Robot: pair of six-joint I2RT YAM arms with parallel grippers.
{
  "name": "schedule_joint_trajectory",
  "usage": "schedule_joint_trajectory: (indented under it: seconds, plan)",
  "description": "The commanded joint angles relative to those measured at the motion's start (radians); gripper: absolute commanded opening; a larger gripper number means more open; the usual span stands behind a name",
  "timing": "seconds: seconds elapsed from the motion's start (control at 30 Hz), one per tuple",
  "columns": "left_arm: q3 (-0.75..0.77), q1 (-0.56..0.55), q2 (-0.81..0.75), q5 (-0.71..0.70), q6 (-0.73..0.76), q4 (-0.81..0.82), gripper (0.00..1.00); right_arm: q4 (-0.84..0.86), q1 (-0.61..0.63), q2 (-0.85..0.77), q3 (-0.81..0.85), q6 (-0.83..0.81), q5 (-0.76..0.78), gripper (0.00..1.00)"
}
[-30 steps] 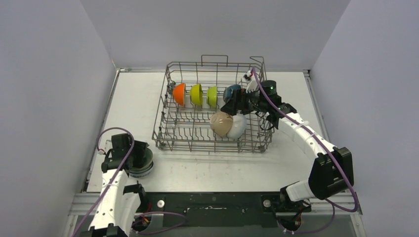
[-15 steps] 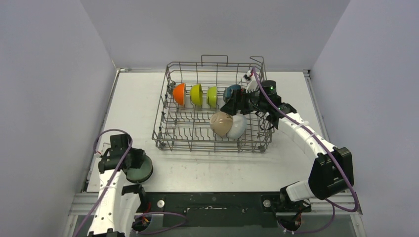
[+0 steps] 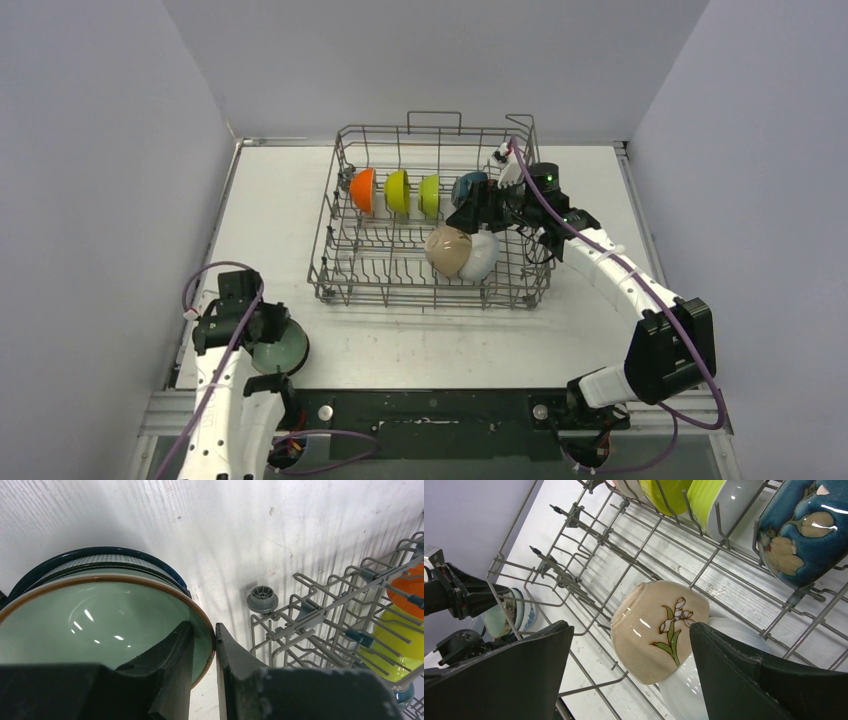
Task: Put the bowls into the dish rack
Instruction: Move the bowl to the center of the board.
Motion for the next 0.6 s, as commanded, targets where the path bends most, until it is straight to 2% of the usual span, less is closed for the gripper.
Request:
schedule_joint_trajectory:
  seconds: [0.0,0.33,0.43,0.57]
  plan:
    - [0.102,-0.002,-0.012,-0.043,0.026,-0.014,0.00,0.038,0.011,-0.011,0.042,-0.001,0.003,0.90]
    - [0.321,-0.009,0.008,-0.061,0.148,-0.056,0.00,0.032,0.018,-0.021,0.056,0.002,0.001,0.90]
    - [0.343,-0.016,0.011,-0.057,0.171,-0.051,0.00,0.032,0.018,-0.020,0.058,0.002,0.001,0.90]
    - [0.305,-0.027,0.000,-0.024,0.286,0.019,0.00,0.031,0.018,-0.020,0.057,0.001,0.001,0.90]
